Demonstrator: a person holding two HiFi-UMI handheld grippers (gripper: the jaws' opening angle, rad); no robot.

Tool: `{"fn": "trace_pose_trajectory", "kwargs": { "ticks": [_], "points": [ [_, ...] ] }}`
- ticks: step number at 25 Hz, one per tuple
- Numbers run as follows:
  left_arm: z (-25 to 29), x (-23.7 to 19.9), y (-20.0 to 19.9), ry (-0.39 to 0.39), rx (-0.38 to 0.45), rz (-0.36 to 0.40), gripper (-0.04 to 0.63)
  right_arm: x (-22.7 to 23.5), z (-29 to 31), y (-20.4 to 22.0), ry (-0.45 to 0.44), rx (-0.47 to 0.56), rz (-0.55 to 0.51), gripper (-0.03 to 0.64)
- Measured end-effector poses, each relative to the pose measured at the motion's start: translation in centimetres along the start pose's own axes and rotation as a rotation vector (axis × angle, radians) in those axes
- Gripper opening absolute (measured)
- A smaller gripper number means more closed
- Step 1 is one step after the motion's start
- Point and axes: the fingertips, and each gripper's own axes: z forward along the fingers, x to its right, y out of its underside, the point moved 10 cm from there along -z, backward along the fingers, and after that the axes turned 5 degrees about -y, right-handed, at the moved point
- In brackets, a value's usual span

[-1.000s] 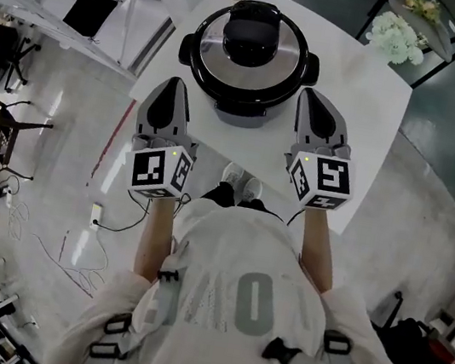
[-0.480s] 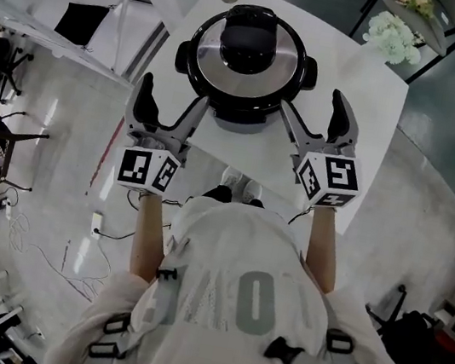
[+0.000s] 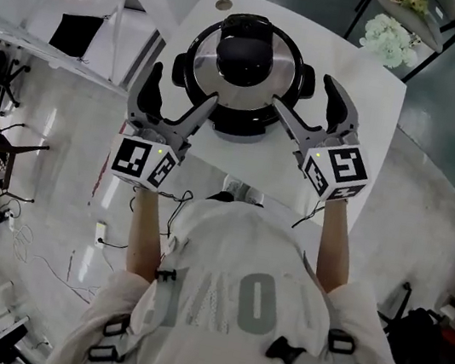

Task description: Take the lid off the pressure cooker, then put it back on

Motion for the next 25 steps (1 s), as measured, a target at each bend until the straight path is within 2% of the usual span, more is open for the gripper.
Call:
{"fn": "trace_pose_trajectory", "kwargs": {
  "ticks": [4, 7, 10, 14, 18, 21, 23, 25],
  "points": [
    [3.9, 0.1, -2.5, 0.154, -0.056, 0.118, 0.477, 0.7, 3.0, -2.9, -0.148, -0.021, -0.100, 0.437],
    [6.4, 0.2, -3.2, 0.262, -0.133, 0.165, 0.477, 0.8, 5.4, -4.4, -0.258, -0.069, -0.192, 0.437],
    [7.9, -0.1, -3.0, 0.340, -0.176, 0.184, 0.476, 0.9, 7.5, -4.6, -0.350, -0.135, -0.240, 0.437],
    [8.7, -0.2, -2.2, 0.454, -0.257, 0.158, 0.474, 1.0, 8.9, -4.0, -0.448, -0.199, -0.219, 0.437],
    [9.1, -0.5, -1.0, 0.458, -0.304, 0.209, 0.474, 1.5, 9.6, -3.5, -0.467, -0.237, -0.237, 0.432],
    [9.6, -0.9, -0.9, 0.465, -0.308, 0.219, 0.466, 1.9, 10.1, -3.6, -0.469, -0.246, -0.250, 0.351],
    [10.1, -1.0, -0.9, 0.492, -0.313, 0.221, 0.448, 2.0, 10.3, -3.6, -0.482, -0.254, -0.247, 0.351],
    [10.5, -1.1, -0.7, 0.518, -0.329, 0.239, 0.402, 1.9, 10.6, -3.6, -0.499, -0.268, -0.246, 0.351]
  ]
}}
